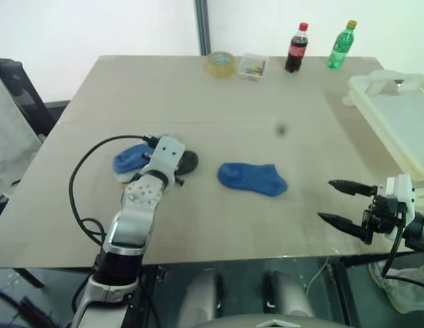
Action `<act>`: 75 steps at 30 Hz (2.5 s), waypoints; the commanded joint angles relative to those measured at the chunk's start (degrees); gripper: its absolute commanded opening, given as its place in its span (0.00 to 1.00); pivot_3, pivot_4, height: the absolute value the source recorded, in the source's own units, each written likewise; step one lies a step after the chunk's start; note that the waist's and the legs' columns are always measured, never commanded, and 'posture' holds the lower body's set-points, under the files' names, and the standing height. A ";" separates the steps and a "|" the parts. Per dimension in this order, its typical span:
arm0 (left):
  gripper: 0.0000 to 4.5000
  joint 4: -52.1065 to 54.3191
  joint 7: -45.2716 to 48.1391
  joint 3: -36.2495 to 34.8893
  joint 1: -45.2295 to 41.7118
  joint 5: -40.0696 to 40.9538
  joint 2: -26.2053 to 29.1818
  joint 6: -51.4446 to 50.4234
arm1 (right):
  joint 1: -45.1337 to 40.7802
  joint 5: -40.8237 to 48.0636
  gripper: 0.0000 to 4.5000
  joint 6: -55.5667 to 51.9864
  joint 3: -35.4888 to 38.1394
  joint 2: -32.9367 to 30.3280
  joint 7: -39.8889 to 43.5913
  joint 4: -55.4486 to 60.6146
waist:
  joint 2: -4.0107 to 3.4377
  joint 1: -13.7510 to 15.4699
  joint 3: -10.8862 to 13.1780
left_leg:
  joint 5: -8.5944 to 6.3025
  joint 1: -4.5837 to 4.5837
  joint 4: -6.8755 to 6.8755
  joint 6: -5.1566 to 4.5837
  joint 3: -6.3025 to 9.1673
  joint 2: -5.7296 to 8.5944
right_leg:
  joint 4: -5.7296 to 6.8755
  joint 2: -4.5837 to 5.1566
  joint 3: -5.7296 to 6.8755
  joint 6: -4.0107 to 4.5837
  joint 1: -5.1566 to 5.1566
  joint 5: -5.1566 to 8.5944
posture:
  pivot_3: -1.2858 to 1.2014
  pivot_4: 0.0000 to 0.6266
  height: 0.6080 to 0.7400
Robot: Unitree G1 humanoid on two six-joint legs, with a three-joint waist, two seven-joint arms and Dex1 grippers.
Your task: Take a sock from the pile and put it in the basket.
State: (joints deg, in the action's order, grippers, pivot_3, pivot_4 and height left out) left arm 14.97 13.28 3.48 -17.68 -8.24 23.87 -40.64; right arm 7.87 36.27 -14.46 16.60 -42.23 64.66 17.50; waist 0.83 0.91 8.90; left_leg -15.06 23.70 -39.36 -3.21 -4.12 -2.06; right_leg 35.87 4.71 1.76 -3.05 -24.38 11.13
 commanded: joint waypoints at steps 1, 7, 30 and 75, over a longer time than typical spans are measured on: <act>0.13 0.52 -0.36 0.00 -0.92 -0.85 0.13 1.42 | -0.50 0.16 1.00 1.14 0.67 0.25 -0.13 0.75 | 0.00 0.00 0.00 | 0.00 0.00 0.00 0.00 0.00 0.00 | 0.00 0.00 0.00 0.00 0.00 0.00 | 0.52 0.24 1.00; 0.01 0.24 -0.59 -0.37 -1.71 -0.78 -0.45 1.88 | -0.74 -0.07 1.00 1.20 0.54 0.35 -0.23 0.65 | 0.00 0.01 0.00 | 0.00 0.00 0.00 0.00 0.00 0.00 | 0.00 0.00 0.00 -0.01 0.00 0.00 | 0.52 0.24 1.00; 0.01 -31.79 -1.09 10.98 -24.57 0.10 -24.90 16.26 | -5.22 -4.47 1.00 2.96 -0.71 2.44 -4.73 -1.74 | 0.07 0.07 0.04 | 0.00 0.05 -0.04 -0.01 -0.05 0.13 | -0.02 0.01 0.02 -0.19 0.04 -0.11 | 0.52 0.24 1.00; 0.80 -20.14 1.72 -5.10 -16.80 11.07 -13.65 1.52 | -50.62 -12.29 0.82 -33.02 -9.90 28.66 -38.38 -37.95 | 0.02 -0.43 0.03 | 0.11 0.20 0.00 0.16 -0.14 0.01 | 0.06 -0.04 0.12 -0.19 -0.12 -0.14 | 0.52 0.24 1.00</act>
State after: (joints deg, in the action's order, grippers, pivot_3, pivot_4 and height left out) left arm -8.23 14.75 -1.86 -34.44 2.07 10.22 -38.95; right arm -41.30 23.25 -47.81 5.15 -13.99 27.04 -19.84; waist 0.85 0.49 8.93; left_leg -14.95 23.89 -39.36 -3.05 -4.26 -2.05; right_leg 35.95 4.66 1.88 -3.24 -24.50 10.98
